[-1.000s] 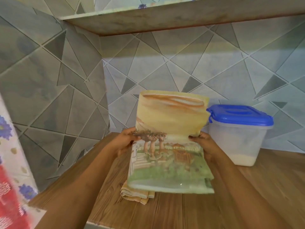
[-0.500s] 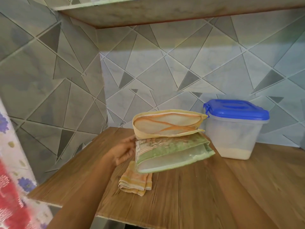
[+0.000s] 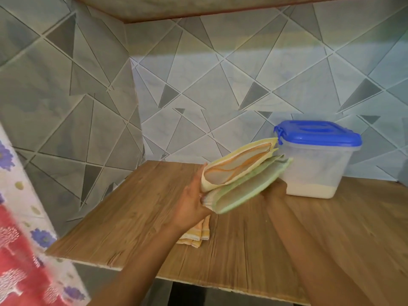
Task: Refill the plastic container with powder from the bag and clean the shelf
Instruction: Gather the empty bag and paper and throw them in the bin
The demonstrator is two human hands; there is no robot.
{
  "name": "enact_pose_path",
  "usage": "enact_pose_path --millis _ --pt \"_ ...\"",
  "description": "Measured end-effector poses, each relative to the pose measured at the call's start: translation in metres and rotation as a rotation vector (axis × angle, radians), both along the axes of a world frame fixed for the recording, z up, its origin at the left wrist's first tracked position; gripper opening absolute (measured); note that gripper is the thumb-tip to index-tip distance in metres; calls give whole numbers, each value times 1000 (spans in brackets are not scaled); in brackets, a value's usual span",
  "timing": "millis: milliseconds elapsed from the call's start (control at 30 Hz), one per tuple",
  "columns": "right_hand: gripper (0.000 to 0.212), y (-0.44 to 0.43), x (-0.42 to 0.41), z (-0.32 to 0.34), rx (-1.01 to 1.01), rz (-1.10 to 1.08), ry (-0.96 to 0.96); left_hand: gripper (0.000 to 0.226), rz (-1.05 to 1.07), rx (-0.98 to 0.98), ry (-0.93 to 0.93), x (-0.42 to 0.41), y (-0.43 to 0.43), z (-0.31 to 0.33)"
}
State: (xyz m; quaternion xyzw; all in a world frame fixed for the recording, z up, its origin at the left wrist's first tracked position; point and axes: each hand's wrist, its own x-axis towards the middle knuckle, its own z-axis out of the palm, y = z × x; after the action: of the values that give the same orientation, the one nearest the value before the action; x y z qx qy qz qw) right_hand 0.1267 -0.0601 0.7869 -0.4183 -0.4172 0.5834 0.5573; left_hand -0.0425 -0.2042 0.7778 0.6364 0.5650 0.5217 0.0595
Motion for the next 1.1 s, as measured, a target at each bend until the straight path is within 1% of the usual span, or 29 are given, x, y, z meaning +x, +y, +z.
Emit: enact_pose_path --millis 33,100,133,167,233,300,333,400,533,633,667,733,767,833,867,933,967,1000,1067,1100 --pt "16 -8 -2 2 -21 -7 -49 76 26 19 -130 1 -1 4" --pt "24 -14 -5 1 -54 69 -122 48 35 39 -383 -3 -5 14" --pt "29 -17 -3 0 -41 144 -167 37 34 41 -469 -9 -6 18" --pt "31 -21 0 0 -36 217 -258 27 42 33 -518 -16 -8 22" --pt "25 -29 11 -1 36 338 -419 11 89 17 -573 -25 -13 29" --pt "17 -35 20 0 131 414 -492 14 130 15 -645 -27 -22 30" --pt "14 -38 22 2 163 451 -488 16 134 22 -693 -27 -28 29" --pt "12 -43 23 6 187 542 -410 18 161 14 -781 -23 -40 27" --pt "7 -60 11 6 121 684 -173 15 217 -13 -924 -13 -76 18" --pt "10 -84 -4 -4 81 739 -147 21 319 -23 -990 -1 -118 12" --pt "14 -93 -10 -10 76 769 -154 23 373 -22 -1011 3 -133 8" --pt "25 -119 -21 -21 33 846 -165 24 503 -17 -1042 6 -170 0" --pt "24 -134 -28 -28 12 887 -164 26 562 -15 -1047 6 -190 -4" --pt "10 -167 -44 -40 -13 967 -157 31 668 -23 -1033 3 -231 -15" --pt "7 -184 -52 -47 -30 1000 -148 28 721 -22 -1022 2 -251 -21" --pt "8 -218 -71 -61 -60 1071 -142 11 828 -9 -1018 1 -290 -33" --pt "9 -234 -80 -69 -72 1099 -150 6 884 3 -1028 -1 -308 -40" --pt "9 -249 -89 -77 -84 1118 -159 6 931 9 -1032 -3 -324 -47" --pt "12 -276 -108 -97 -107 1149 -192 22 1012 -4 -1042 -11 -352 -63" --pt "22 -289 -117 -107 -116 1160 -217 31 1038 -15 -1055 -16 -365 -73"
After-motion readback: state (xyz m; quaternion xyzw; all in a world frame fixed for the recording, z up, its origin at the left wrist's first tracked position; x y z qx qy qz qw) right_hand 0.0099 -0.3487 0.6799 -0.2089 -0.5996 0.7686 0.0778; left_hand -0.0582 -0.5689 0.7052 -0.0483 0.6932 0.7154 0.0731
